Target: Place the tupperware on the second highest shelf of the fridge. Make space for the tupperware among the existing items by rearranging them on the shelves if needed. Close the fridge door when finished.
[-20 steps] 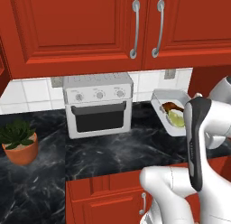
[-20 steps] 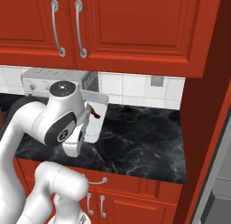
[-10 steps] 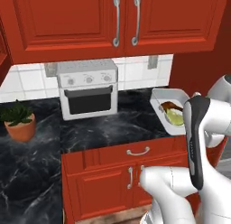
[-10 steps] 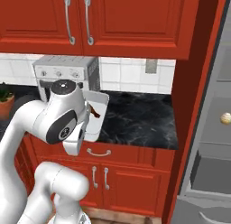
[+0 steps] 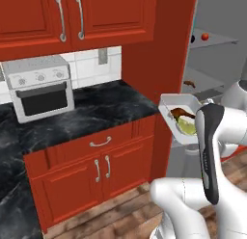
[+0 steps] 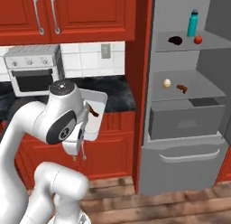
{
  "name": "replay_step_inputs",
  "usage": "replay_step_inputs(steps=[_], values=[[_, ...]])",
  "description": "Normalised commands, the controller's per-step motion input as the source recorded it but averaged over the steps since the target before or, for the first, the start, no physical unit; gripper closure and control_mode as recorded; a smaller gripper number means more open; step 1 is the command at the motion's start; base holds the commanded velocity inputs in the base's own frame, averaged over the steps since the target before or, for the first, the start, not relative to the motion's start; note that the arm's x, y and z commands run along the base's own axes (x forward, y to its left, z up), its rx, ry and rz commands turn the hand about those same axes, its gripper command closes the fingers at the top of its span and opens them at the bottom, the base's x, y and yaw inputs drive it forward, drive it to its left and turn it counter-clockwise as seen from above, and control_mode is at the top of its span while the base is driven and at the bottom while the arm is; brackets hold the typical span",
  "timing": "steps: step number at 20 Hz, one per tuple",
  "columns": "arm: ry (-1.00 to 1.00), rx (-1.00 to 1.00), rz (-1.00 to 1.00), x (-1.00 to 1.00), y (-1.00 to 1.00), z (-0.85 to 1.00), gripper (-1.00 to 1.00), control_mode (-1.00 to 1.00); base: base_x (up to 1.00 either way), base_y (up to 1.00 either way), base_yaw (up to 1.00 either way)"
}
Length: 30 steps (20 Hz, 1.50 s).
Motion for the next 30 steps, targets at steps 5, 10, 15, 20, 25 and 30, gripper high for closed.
replay_step_inputs(steps=[5,10,15,20,25,30], values=[[0.0,0.0,0.0,0.0,0.0,0.0,1.0,1.0,-0.02,-0.65,-0.46],[0.0,0.0,0.0,0.0,0.0,0.0,1.0,1.0,0.26,-0.96,-0.18],[0.0,0.0,0.0,0.0,0.0,0.0,1.0,1.0,0.58,-0.9,0.04],[0.0,0.0,0.0,0.0,0.0,0.0,1.0,1.0,0.65,-0.63,0.24],[0.0,0.0,0.0,0.0,0.0,0.0,1.0,1.0,0.64,-0.07,0.36],[0.0,0.0,0.0,0.0,0.0,0.0,1.0,1.0,0.56,-0.02,0.4]])
